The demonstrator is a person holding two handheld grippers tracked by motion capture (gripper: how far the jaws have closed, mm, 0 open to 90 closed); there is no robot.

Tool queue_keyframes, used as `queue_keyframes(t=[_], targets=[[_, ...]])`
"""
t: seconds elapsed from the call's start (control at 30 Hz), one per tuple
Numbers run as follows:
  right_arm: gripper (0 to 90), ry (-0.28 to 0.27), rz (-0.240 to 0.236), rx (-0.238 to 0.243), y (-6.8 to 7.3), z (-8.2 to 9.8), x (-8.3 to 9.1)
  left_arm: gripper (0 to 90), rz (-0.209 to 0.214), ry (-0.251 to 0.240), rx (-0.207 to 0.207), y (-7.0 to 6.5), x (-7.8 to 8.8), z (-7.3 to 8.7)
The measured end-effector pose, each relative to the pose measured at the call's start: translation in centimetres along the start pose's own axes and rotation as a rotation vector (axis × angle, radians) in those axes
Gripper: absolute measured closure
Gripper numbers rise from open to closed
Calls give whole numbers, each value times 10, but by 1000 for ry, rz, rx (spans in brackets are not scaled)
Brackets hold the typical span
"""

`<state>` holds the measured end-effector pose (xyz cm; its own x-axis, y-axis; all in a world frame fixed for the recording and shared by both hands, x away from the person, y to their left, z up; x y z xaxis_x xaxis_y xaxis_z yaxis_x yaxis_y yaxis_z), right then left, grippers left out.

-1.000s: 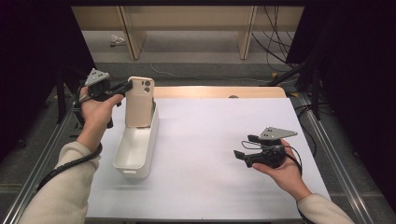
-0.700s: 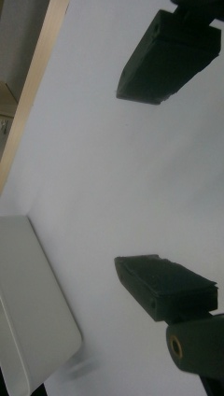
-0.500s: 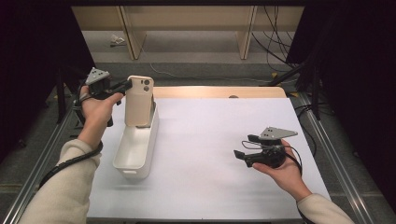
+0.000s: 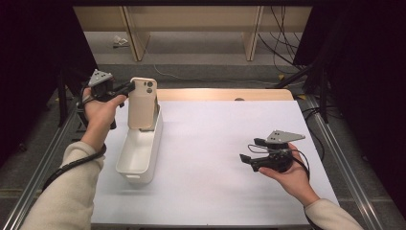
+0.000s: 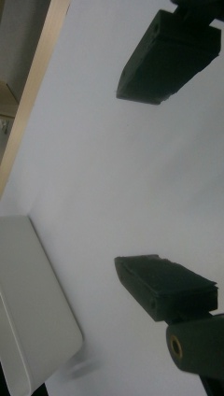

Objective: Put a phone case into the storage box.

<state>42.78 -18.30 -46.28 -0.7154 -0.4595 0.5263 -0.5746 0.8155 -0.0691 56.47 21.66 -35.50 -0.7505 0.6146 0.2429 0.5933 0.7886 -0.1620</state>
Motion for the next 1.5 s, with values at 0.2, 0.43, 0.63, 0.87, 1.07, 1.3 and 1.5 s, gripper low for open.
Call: queue_keyframes(t=[0.2, 0.43, 0.63, 0.87, 1.07, 1.3, 1.5], targets=[[169, -1, -1, 1, 0, 0, 0, 823, -5, 1, 2, 2, -4, 2], [169, -1, -2, 1, 0, 0, 0, 823, -12, 6, 7, 5, -8, 5], [169, -2, -1, 0, 0, 0, 0, 823, -21, 6, 7, 8, -11, 7], [169, -2, -1, 0, 0, 0, 0, 822, -28, 3, 13, 11, -15, 10], [169, -3, -1, 1, 0, 0, 0, 822, -36, 6, 10, 14, -17, 13], [169, -3, -2, -1, 0, 0, 0, 821, -43, 7, 19, 18, -18, 19], [169, -3, -1, 1, 0, 0, 0, 821, -51, 14, 26, 21, -19, 23]])
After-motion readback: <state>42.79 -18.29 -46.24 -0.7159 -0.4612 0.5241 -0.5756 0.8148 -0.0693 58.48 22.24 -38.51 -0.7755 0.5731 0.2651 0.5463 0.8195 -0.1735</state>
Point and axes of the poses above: each handheld gripper's, and its own axes: x roughly backward along the jaws, z roughly out of its underside, y roughly to its left, the point moved 9 cm from there along -x, roughly forward along the jaws, and after that the axes turned 15 degrees about z, right-handed, at the moved point
